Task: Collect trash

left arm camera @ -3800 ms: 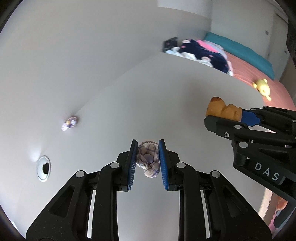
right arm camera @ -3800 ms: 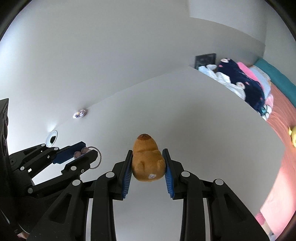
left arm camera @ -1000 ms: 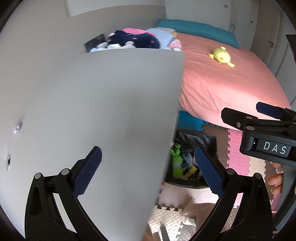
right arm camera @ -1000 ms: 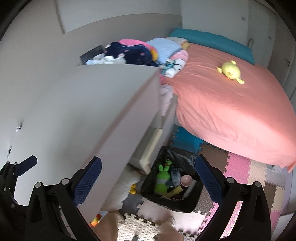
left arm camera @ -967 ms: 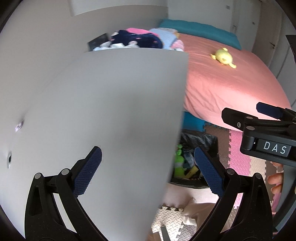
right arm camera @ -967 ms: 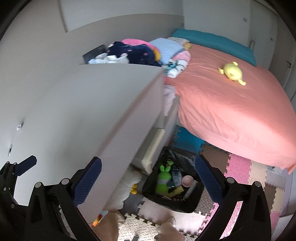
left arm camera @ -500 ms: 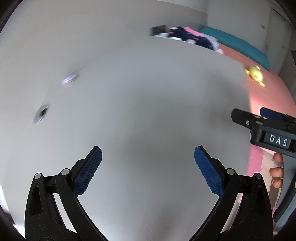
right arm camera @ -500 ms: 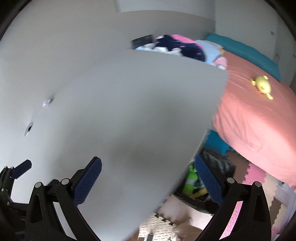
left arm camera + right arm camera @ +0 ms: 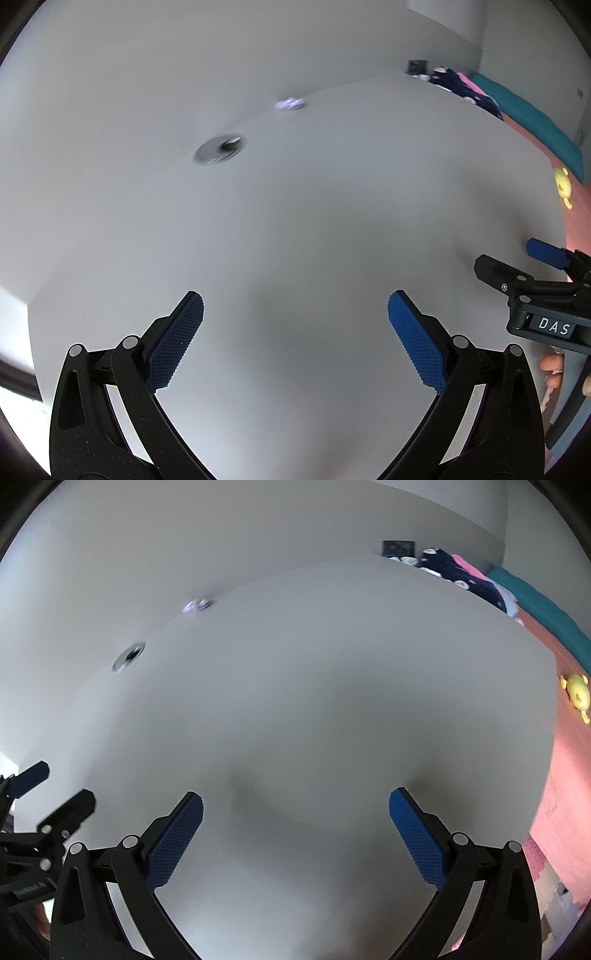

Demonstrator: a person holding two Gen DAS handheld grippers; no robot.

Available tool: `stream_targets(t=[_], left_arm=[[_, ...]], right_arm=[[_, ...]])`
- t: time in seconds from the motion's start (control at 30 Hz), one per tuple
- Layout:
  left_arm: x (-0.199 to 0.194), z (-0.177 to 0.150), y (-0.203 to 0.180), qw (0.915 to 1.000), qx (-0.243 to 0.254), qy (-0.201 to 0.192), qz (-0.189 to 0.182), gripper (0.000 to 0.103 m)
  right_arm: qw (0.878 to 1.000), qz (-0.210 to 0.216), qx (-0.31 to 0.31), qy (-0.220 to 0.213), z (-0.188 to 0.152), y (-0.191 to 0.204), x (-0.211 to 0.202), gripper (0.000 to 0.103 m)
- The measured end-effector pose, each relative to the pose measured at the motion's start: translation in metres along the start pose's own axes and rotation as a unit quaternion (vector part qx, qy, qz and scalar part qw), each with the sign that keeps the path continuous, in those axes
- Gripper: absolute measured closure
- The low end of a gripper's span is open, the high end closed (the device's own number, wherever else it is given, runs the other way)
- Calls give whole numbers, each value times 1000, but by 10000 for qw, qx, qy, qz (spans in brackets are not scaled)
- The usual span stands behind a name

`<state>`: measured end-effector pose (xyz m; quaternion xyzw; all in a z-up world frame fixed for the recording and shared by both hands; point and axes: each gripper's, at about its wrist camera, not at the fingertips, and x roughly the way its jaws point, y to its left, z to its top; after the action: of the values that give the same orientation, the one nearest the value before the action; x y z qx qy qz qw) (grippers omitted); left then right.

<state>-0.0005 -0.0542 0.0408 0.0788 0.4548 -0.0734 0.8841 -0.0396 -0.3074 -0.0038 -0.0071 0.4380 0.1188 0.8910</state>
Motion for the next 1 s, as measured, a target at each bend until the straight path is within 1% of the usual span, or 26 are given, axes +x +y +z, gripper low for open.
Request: stream_targets(t=[0.3,0.4,0.47,0.53,0.67,0.77,1.0], left_arm=[[0,-38,65,9984,-507,146,203,6],[2,-45,82,9971,-722,152,203,6],[3,-47,89,9964,-807,147,210,6],[5,-48,92,9960,-851,133,236,6],[7,-47,93,9960,-834,52,306,6],[7,-48,96,9959,-845,-1,321,6],[7,-49,99,9958,-856,-1,328,6]], right_arm=[[9993,95,-355,19,-19,60,2,3],[9990,59,-434,-6,-23,77,3,3],[9986,-39,-523,-28,-27,89,3,3],[9982,-150,-571,-52,-30,96,4,3],[9986,-216,-475,-126,-31,100,4,3],[9984,-202,-497,-199,-33,101,4,3],[9984,-201,-497,-199,-32,100,4,2]])
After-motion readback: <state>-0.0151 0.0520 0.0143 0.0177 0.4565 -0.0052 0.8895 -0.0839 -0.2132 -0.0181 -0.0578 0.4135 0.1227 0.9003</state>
